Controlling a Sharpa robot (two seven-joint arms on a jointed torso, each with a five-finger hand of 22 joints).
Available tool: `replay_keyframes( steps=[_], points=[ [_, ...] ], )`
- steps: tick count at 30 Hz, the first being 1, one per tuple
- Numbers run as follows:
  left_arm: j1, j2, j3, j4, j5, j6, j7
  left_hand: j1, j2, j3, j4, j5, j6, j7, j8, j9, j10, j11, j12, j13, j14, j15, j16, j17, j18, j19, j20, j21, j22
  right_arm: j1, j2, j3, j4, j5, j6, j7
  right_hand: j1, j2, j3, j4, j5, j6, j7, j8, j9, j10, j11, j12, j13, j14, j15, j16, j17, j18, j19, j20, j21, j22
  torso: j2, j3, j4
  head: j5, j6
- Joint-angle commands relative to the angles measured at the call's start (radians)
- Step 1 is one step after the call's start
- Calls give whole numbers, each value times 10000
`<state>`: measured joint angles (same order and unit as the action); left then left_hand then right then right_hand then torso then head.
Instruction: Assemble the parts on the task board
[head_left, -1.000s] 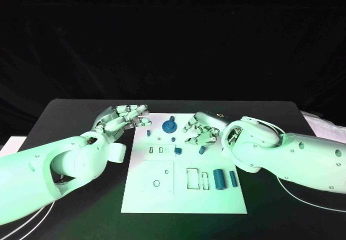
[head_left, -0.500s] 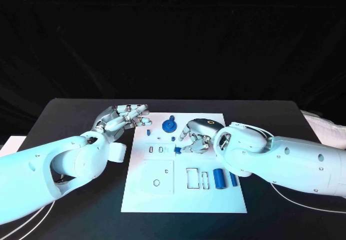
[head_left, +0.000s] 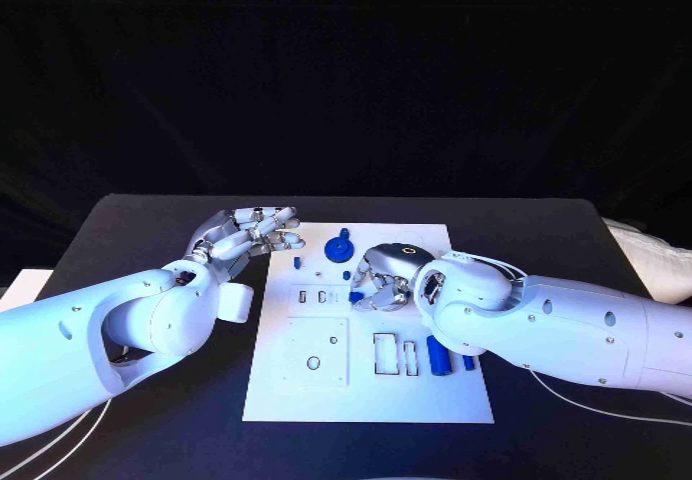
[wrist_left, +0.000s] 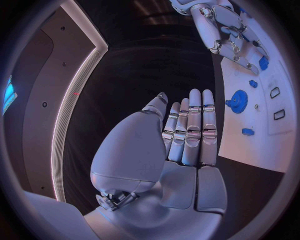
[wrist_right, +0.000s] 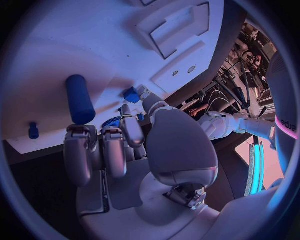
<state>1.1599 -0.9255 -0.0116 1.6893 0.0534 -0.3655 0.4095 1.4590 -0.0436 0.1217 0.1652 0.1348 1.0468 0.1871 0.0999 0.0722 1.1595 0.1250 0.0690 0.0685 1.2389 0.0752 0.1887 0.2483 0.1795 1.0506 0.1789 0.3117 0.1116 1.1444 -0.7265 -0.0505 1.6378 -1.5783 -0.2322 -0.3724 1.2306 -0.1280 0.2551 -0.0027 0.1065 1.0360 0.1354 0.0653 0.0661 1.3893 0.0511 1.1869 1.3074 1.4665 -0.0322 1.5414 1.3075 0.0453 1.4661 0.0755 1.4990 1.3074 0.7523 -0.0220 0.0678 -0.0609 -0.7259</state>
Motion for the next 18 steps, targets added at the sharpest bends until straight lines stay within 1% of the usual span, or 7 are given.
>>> replay_keyframes(
  steps=[1, 8, 18],
  points=[
    [4, 22, 4, 13, -2, 214, 43, 102, 19, 10, -31, -52, 56, -3, -38, -4, 50, 34, -57, -12, -14, -31, -63, 12, 34, 33, 23, -49, -16, -32, 83, -8, -82, -269, 288, -135, 17, -107, -54, -2, -27, -48, -5, 16, -4, 61, -27, 89, 153, 918, 78, 18, 2080, -92, 280, 49, -39, 966, -9, -5, 3, 2, -21],
    [4, 16, 3, 12, -2, 218, 34, 102, 19, 10, -31, -52, 56, -3, -38, -4, 50, 34, -57, -12, -14, -31, -63, 12, 34, 33, 23, -49, -16, -64, 160, -16, -186, -382, 540, -171, 86, -69, -80, 35, 29, 15, -21, 51, 11, 96, -39, 175, 202, 921, 70, 24, 2093, -95, 288, 46, -32, 982, -12, -6, -1, 15, -51],
    [4, -1, 3, 13, -2, 232, 15, 102, 19, 10, -31, -52, 56, -3, -38, -4, 50, 34, -57, -12, -14, -31, -63, 12, 34, 33, 23, -49, -16, -117, 122, -19, -39, -568, 701, -191, 193, -70, -147, 69, 58, 207, -64, 140, 43, 124, -74, 258, 248, 925, 45, 30, 2109, -97, 294, 27, -27, 995, -14, -1, -10, 33, -95]
  ],
)
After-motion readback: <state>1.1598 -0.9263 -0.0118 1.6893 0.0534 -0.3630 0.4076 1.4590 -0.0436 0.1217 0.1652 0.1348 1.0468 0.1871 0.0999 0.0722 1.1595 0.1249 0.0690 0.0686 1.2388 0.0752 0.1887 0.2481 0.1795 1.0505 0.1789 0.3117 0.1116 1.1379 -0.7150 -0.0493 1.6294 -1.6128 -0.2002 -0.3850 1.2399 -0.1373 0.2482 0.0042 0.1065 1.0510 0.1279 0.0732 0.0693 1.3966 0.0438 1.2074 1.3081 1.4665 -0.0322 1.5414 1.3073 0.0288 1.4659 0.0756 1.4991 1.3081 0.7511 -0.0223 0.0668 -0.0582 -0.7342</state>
